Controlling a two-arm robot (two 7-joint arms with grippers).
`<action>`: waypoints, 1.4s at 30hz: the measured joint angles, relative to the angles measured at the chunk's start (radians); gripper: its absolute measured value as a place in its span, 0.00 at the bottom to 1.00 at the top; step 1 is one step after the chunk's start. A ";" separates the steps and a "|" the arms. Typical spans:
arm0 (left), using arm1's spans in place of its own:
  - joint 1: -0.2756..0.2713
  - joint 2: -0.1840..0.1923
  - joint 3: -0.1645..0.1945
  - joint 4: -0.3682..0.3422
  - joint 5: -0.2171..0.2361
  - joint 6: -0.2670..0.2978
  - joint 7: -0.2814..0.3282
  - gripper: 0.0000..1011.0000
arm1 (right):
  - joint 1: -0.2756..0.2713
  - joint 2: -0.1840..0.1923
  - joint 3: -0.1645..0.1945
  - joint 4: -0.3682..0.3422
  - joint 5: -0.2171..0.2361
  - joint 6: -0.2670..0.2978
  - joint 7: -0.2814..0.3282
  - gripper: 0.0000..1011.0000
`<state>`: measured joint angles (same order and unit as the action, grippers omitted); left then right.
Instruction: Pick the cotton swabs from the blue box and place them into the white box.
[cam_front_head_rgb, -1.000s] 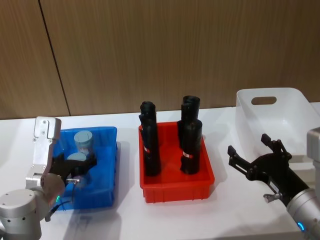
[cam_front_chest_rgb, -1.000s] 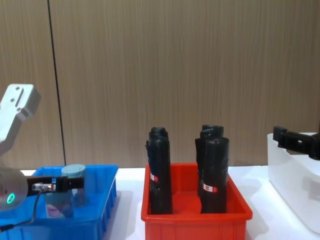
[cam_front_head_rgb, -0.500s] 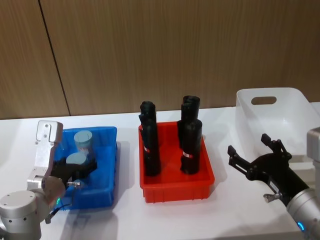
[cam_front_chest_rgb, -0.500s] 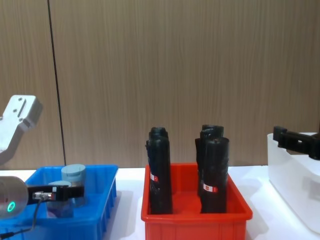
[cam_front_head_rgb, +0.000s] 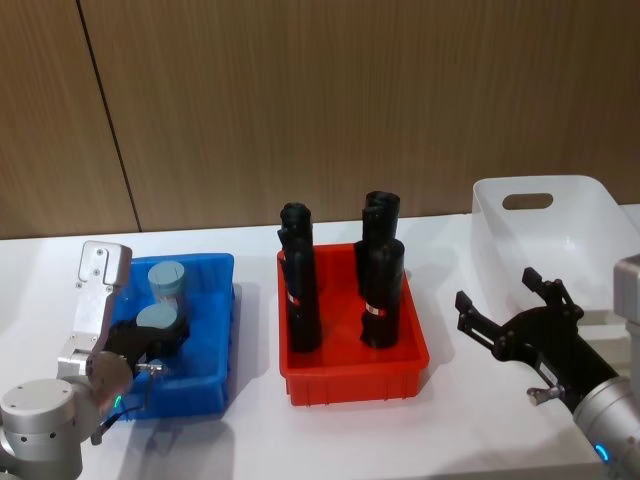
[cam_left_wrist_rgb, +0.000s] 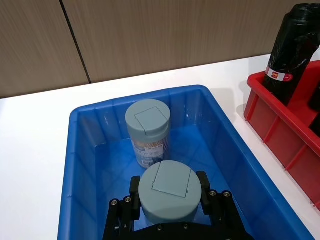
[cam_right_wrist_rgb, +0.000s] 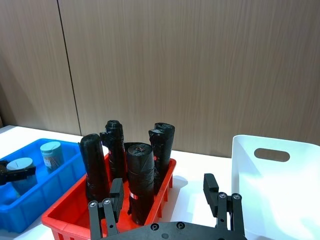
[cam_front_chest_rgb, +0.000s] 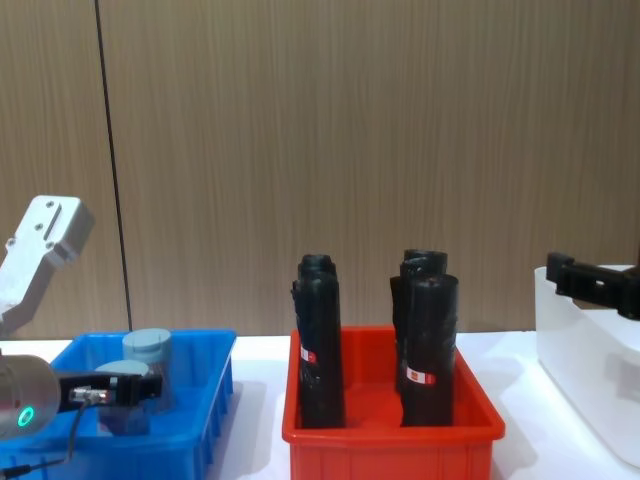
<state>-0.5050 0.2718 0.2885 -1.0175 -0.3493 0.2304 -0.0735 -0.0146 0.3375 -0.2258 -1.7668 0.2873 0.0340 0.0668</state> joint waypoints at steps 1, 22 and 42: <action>0.000 0.000 0.000 0.000 0.002 -0.001 -0.001 0.66 | 0.000 0.000 0.000 0.000 0.000 0.000 0.000 0.99; 0.039 0.028 -0.005 -0.213 0.065 -0.009 -0.030 0.66 | 0.000 0.000 0.000 0.000 0.000 0.000 0.000 0.99; 0.079 0.037 0.005 -0.420 0.004 0.035 -0.159 0.66 | 0.000 0.000 0.000 0.000 0.000 0.000 0.000 0.99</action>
<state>-0.4262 0.3085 0.2936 -1.4371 -0.3451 0.2656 -0.2324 -0.0146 0.3374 -0.2258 -1.7668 0.2873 0.0340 0.0667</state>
